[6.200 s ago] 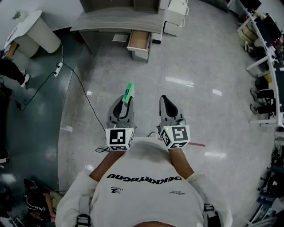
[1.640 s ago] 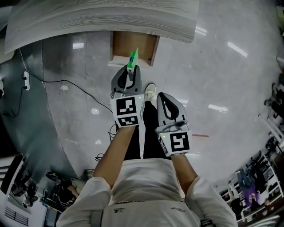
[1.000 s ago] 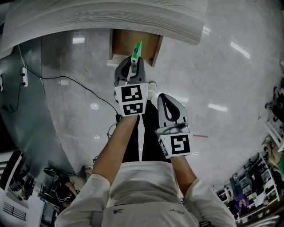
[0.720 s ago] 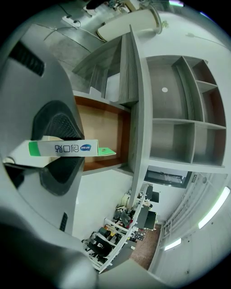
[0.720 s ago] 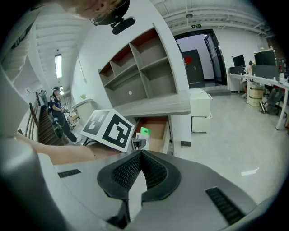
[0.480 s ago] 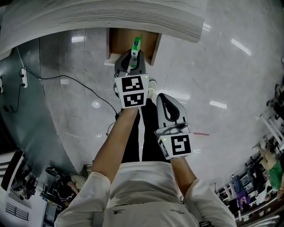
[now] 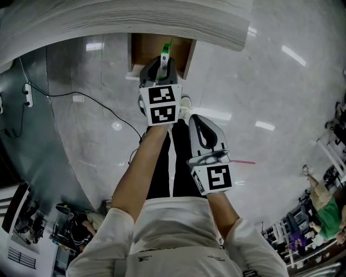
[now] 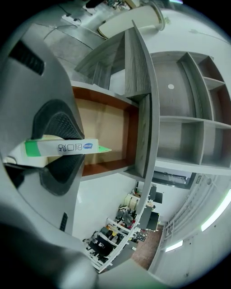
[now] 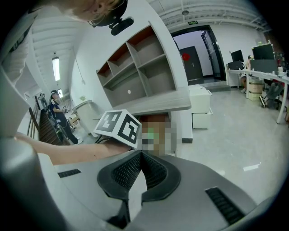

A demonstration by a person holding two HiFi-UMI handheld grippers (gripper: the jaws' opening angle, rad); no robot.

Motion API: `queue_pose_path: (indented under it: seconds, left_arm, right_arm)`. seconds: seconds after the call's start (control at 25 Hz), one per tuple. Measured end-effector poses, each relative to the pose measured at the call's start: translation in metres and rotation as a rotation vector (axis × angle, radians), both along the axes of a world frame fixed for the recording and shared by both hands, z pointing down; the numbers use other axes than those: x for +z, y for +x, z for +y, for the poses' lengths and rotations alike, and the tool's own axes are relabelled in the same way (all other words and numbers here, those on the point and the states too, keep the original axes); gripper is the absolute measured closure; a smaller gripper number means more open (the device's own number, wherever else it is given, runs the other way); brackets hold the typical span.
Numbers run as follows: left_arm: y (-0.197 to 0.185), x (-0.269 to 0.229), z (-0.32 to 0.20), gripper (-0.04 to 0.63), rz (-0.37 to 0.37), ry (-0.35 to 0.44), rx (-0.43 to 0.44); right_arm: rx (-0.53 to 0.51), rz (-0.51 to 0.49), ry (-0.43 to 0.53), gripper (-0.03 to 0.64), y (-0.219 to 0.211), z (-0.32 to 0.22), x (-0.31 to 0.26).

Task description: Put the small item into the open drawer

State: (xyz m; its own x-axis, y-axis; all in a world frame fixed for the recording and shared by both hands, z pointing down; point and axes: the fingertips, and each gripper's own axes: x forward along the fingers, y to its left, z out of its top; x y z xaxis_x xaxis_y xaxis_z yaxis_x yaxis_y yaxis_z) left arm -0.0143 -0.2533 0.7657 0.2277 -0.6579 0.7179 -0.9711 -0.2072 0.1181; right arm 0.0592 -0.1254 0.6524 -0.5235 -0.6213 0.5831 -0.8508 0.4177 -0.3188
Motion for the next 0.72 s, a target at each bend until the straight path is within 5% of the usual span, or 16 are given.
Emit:
queue_pose_path:
  seconds: [0.72]
  left_arm:
    - [-0.0004, -0.0075, -0.0007, 0.494, -0.009, -0.006, -0.002]
  right_arm:
    - [0.005, -0.008, 0.000, 0.588, -0.0017, 0.0038, -0.0051]
